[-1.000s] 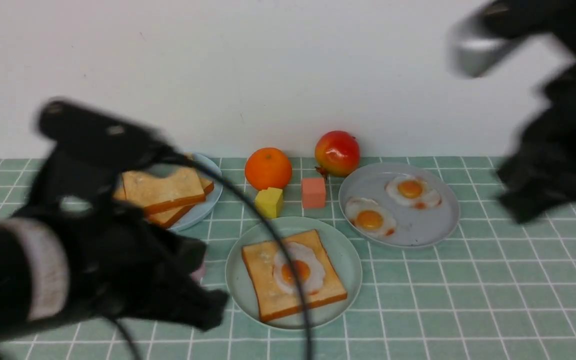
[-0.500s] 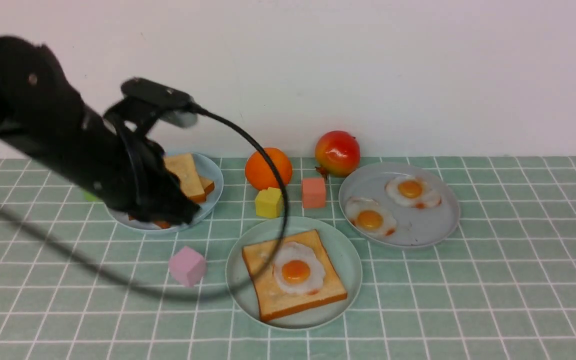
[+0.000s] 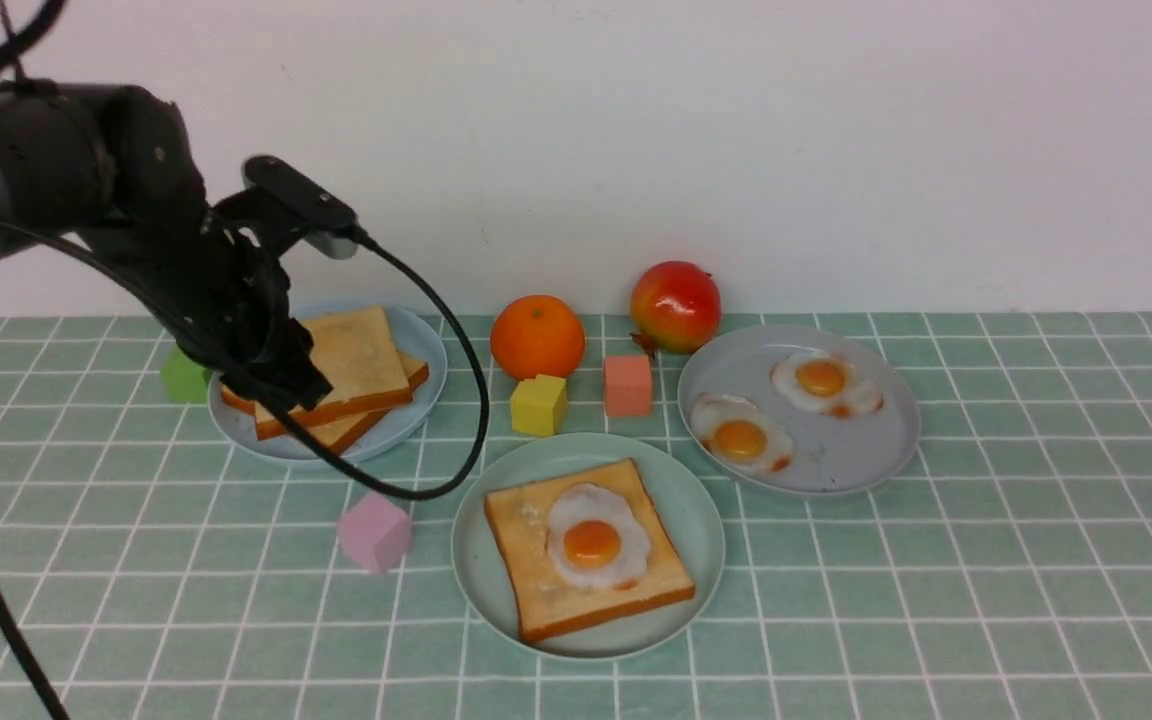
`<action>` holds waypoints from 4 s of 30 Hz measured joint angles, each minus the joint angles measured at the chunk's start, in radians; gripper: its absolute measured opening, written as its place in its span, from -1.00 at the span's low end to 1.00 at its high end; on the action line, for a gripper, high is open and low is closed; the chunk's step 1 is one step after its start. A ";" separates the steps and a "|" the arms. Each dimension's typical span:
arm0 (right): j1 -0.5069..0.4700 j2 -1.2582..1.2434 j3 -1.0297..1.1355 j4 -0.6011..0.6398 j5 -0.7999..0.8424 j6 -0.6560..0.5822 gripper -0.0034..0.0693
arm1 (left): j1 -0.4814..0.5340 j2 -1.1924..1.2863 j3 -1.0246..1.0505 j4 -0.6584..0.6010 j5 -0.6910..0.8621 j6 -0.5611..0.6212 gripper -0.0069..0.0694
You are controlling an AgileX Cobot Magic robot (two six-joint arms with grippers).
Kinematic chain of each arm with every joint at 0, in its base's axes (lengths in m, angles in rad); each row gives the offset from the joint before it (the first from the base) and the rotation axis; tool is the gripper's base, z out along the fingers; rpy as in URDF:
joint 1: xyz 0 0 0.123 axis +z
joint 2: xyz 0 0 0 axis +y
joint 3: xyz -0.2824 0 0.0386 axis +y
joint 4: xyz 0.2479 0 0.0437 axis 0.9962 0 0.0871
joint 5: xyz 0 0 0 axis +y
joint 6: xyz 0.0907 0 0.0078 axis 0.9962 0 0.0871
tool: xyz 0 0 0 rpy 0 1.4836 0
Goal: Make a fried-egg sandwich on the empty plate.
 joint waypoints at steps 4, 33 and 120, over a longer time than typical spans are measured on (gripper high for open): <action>0.000 0.000 0.000 0.015 -0.031 0.000 -0.90 | 0.000 0.054 -0.001 0.049 -0.091 0.029 0.16; 0.000 0.001 0.000 0.105 -0.068 0.001 -0.90 | -0.011 0.194 -0.018 0.100 -0.236 0.211 -0.57; 0.000 -0.040 0.015 0.020 0.074 -0.002 -0.82 | -0.718 -1.386 0.835 0.170 -0.455 -0.753 -0.86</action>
